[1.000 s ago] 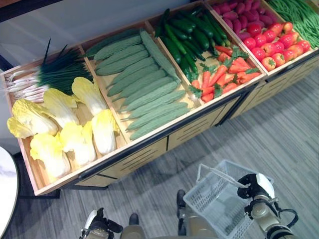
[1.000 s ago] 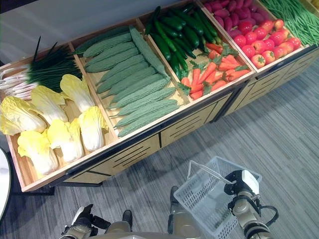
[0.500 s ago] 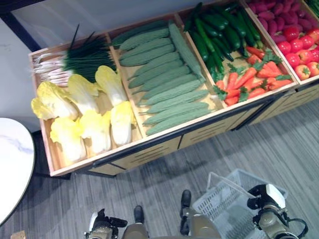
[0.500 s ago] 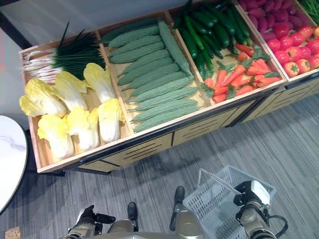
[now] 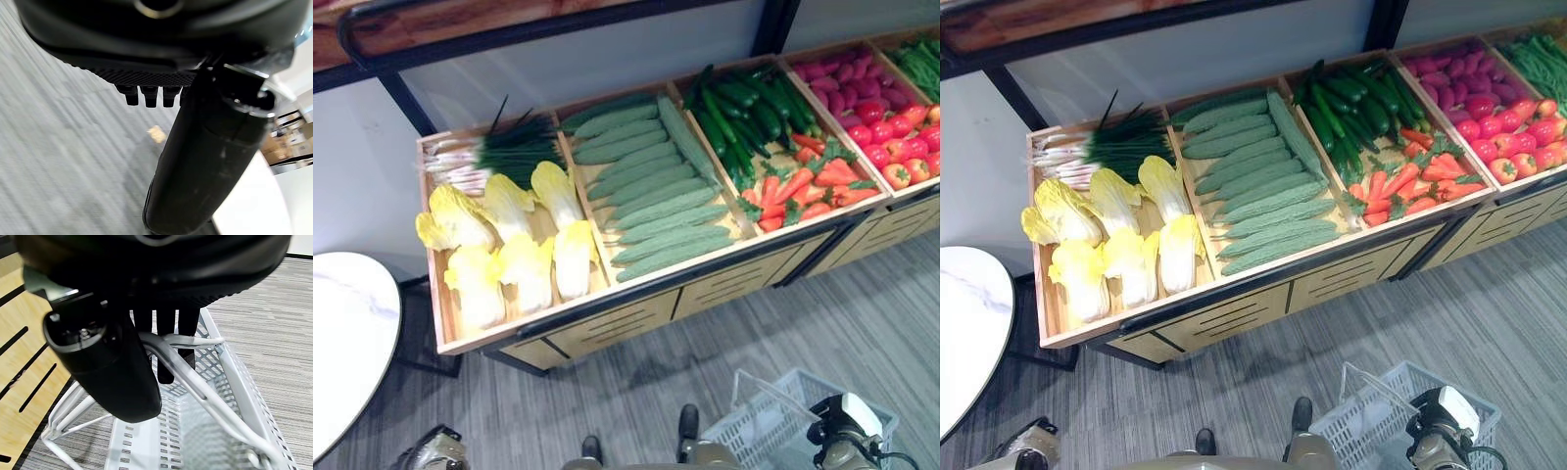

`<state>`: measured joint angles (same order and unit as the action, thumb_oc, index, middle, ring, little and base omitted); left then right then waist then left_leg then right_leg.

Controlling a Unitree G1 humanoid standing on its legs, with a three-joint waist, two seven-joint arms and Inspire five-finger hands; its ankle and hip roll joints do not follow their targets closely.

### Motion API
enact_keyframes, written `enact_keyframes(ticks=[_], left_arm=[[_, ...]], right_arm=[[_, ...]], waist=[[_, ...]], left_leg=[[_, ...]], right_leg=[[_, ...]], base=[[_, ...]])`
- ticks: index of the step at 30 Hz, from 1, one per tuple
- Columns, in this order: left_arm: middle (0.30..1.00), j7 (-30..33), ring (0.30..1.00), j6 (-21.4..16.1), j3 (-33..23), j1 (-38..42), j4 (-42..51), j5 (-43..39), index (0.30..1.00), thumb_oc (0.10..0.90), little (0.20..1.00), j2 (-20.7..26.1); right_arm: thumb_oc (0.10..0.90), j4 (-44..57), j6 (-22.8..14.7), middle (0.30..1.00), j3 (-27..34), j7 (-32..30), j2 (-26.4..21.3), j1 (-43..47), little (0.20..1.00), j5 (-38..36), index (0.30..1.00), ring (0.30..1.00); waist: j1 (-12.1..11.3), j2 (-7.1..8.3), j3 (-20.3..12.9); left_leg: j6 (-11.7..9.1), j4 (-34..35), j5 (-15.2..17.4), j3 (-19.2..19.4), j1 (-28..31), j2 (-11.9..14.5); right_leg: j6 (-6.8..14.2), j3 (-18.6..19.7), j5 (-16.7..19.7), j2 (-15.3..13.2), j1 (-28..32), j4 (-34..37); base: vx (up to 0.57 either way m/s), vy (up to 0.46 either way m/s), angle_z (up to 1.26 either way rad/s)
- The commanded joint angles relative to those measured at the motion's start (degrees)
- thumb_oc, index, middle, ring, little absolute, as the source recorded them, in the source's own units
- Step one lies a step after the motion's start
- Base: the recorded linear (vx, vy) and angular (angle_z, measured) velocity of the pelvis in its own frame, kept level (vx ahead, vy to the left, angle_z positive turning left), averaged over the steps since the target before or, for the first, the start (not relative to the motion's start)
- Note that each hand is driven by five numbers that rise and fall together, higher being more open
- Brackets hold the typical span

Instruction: Get the vegetables into the basket

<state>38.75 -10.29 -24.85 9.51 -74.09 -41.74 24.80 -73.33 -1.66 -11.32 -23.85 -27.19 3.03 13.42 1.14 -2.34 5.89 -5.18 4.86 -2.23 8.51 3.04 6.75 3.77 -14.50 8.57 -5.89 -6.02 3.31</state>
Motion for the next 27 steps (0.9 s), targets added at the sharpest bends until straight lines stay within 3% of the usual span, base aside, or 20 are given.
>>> enact_keyframes(ticks=[1, 3, 5, 7, 13, 27], left_arm=[[1.0, 8.5, 1.0, -7.8, 4.3, -1.3, 25.7, 13.3, 1.0, 0.9, 1.0, 6.0], [1.0, 14.4, 1.0, -5.0, 4.3, -3.0, 43.8, 26.3, 1.0, 0.9, 1.0, 5.0], [1.0, 13.9, 1.0, -2.0, 6.9, -2.5, 50.4, 33.5, 1.0, 0.9, 1.0, 3.1], [1.0, 11.5, 1.0, -2.5, 10.5, -1.2, 52.4, 34.5, 1.0, 0.9, 1.0, 2.6], [1.0, 7.2, 1.0, -2.9, 16.0, 1.0, 52.4, 32.7, 1.0, 0.9, 1.0, -1.8], [1.0, 9.6, 1.0, 0.7, 18.0, 3.3, 50.4, 35.0, 1.0, 0.9, 1.0, -4.4]], right_arm=[[0.4, 0.5, -2.3, 0.3, -2.7, 0.2, 0.5, -1.1, 0.3, 3.4, 0.3, 0.3], [0.4, 1.3, -2.9, 0.3, -1.3, 0.3, 0.8, -2.7, 0.3, 3.9, 0.3, 0.3], [0.4, 2.2, -2.9, 0.3, -1.1, 1.1, 0.3, -3.3, 0.3, 4.0, 0.3, 0.3], [0.4, 3.3, -2.7, 0.3, -1.7, 1.4, 0.0, -2.8, 0.3, 4.4, 0.3, 0.3], [0.4, 5.2, -2.2, 0.3, -3.1, 1.8, 0.0, -1.5, 0.3, 5.9, 0.3, 0.3], [0.4, 4.2, -1.5, 0.3, -3.8, 0.5, 1.0, -1.2, 0.3, 6.5, 0.3, 0.3]], waist=[[0.0, 3.64, 1.6], [-0.2, 4.36, 1.0], [-0.1, 4.62, 1.0], [0.4, 4.62, 1.0], [1.7, 4.8, 0.9], [2.3, 5.56, 1.3]], left_leg=[[-2.2, 0.1, 1.5, -1.3, 0.1, 0.6], [-2.3, 0.1, 1.1, -2.0, -0.5, 0.7], [-2.3, 0.1, 0.9, -2.1, -0.8, 0.8], [-2.3, 0.1, 0.9, -1.8, -0.8, 0.9], [-2.1, 0.1, 1.3, -0.7, -0.6, 0.9], [-2.0, 0.1, 1.5, 0.4, -1.2, 1.3]], right_leg=[[6.3, 5.2, 0.5, -4.2, 0.6, 0.8], [6.2, 4.6, 0.4, -4.1, 0.7, 1.0], [6.1, 4.5, 0.4, -3.9, 0.9, 1.1], [6.2, 4.9, 0.5, -3.9, 0.8, 1.3], [6.2, 6.1, 0.9, -3.9, 0.5, 1.7], [6.3, 7.2, 1.2, -3.6, -0.9, 1.7]], base=[[0.0, -0.047, -0.03], [0.0, -0.082, 0.09], [-0.01, -0.055, 0.03], [-0.01, -0.012, -0.14], [0.01, 0.008, -0.11], [0.0, -0.002, -0.03]])
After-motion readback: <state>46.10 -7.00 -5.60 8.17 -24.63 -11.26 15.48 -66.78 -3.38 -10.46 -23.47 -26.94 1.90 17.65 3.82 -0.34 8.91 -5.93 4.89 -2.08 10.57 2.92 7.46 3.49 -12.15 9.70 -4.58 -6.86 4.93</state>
